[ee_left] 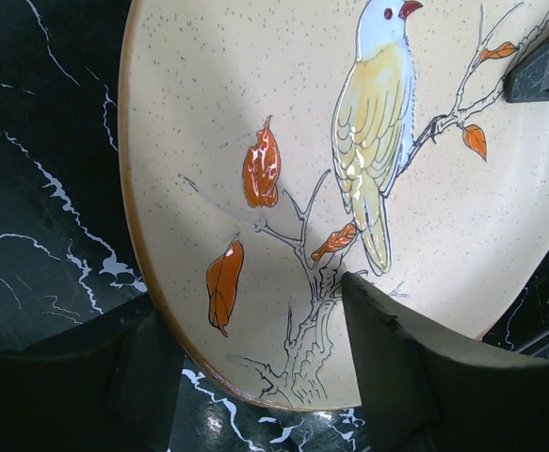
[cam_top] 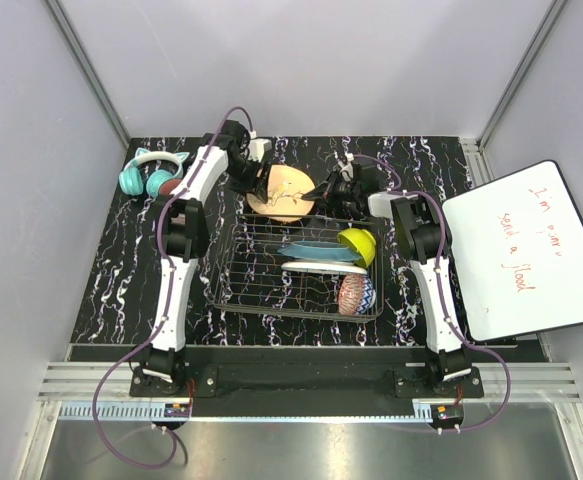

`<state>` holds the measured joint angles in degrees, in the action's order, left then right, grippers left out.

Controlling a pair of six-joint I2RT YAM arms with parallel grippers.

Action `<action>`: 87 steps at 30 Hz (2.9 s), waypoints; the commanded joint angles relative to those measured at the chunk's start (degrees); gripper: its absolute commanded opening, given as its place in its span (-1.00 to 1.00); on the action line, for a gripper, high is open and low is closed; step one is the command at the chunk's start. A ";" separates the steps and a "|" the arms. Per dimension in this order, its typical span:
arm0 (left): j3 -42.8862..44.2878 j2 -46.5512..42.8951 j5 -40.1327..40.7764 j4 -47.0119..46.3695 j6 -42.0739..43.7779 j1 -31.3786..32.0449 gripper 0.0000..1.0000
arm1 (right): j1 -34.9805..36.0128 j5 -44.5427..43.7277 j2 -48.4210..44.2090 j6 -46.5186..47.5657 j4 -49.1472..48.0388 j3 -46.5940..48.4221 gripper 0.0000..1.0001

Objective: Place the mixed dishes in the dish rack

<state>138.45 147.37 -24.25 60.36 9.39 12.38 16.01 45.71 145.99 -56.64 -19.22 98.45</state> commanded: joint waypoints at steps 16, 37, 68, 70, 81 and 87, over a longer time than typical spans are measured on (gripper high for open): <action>-7.31 -30.46 -3.79 -1.47 -2.09 -8.68 0.98 | -4.23 -12.31 -14.68 32.29 30.02 16.06 -1.00; -37.29 -53.15 3.15 -3.40 0.81 -15.63 0.98 | -3.45 -14.43 -74.34 46.70 34.07 -12.40 -1.00; -43.00 -56.23 7.64 -5.07 0.98 -14.84 0.98 | 53.74 -69.32 -99.42 90.38 41.90 -42.47 -1.00; -43.18 -55.97 7.73 -5.07 0.81 -14.84 0.98 | 60.70 -77.04 -96.26 94.32 41.03 -43.17 -1.00; -45.02 -55.17 6.15 -5.95 0.89 -14.84 0.98 | 66.34 -86.38 -95.72 99.52 38.21 -39.22 -1.00; -47.31 -56.31 6.14 -6.66 1.16 -14.84 0.98 | 69.68 -91.41 -94.40 103.39 35.66 -40.88 -1.00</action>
<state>92.16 92.64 -17.78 56.05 10.50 -2.66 84.93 -34.85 52.58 40.97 27.20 54.68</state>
